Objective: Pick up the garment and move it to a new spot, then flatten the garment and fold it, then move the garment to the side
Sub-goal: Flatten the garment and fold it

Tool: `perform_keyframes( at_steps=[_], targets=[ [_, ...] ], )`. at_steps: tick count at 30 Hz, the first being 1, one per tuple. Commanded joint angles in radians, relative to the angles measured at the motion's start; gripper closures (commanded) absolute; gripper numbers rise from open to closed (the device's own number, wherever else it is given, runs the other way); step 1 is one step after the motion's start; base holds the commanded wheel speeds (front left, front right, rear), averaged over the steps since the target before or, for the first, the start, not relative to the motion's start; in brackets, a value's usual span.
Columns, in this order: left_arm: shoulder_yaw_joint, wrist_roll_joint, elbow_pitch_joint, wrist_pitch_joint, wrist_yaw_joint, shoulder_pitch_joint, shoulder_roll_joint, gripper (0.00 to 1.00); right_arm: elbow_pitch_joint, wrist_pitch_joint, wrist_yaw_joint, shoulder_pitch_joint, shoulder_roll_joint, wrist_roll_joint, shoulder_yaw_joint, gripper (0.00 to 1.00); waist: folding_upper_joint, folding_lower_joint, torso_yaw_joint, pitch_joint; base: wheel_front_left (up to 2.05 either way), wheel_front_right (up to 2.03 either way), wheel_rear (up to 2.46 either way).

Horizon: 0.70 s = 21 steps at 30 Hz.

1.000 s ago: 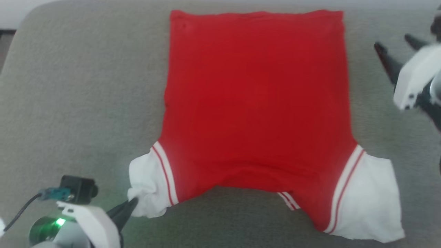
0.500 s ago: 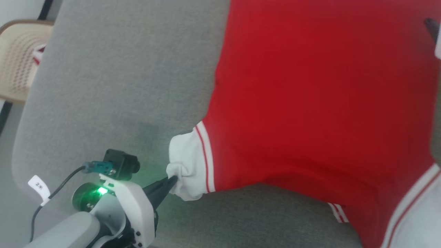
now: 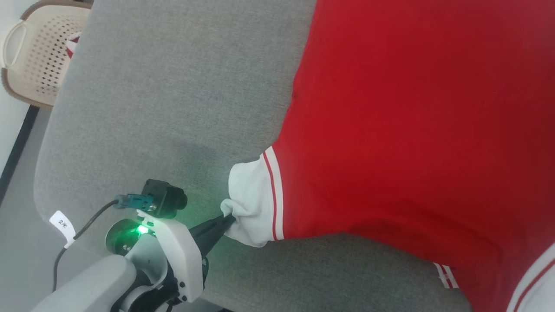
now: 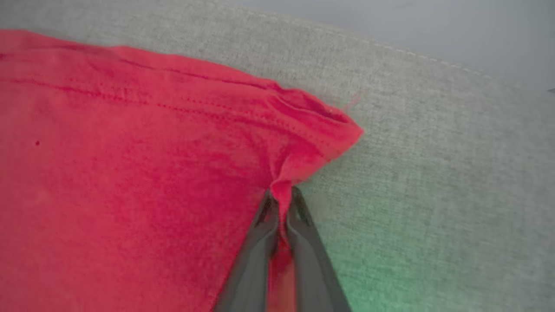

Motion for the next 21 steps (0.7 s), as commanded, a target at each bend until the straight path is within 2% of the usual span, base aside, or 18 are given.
perform_keyframes(
  at_steps=[1,6,12,14,15,17,21],
  targets=[
    [0.003,0.003,0.013,-0.004,0.0,-0.003,0.002,1.0,0.063,0.024,-0.003,0.077,-0.002,-0.022,0.003,1.0,0.0,0.0,-0.011,-0.01,0.0,0.0,0.0],
    [0.021,-0.008,0.014,-0.015,0.018,0.023,0.037,1.0,0.028,0.0,-0.002,0.068,0.076,0.002,0.03,1.0,0.0,0.0,-0.08,-0.063,0.0,0.0,0.0],
    [0.044,-0.026,-0.018,-0.023,0.051,0.07,0.095,1.0,-0.098,0.001,-0.001,0.15,0.152,0.139,0.167,1.0,0.0,0.0,-0.17,-0.133,0.0,0.0,0.0],
    [0.048,-0.03,-0.034,-0.021,0.064,0.082,0.114,1.0,-0.173,0.012,-0.001,0.204,0.137,0.205,0.227,1.0,0.0,0.0,-0.198,-0.15,0.0,0.0,0.0],
    [0.048,-0.03,-0.034,-0.021,0.064,0.082,0.114,1.0,-0.173,0.012,-0.001,0.204,0.137,0.205,0.227,1.0,0.0,0.0,-0.198,-0.15,0.0,0.0,0.0],
    [0.054,-0.035,-0.049,-0.017,0.075,0.095,0.13,1.0,-0.266,0.028,-0.002,0.275,0.12,0.283,0.287,1.0,0.0,0.0,-0.223,-0.168,0.0,0.0,0.0],
    [0.063,-0.045,-0.075,-0.009,0.1,0.11,0.156,1.0,-0.487,0.059,-0.002,0.444,0.039,0.445,0.365,1.0,0.0,0.0,-0.268,-0.199,0.0,0.0,0.0]
  ],
)
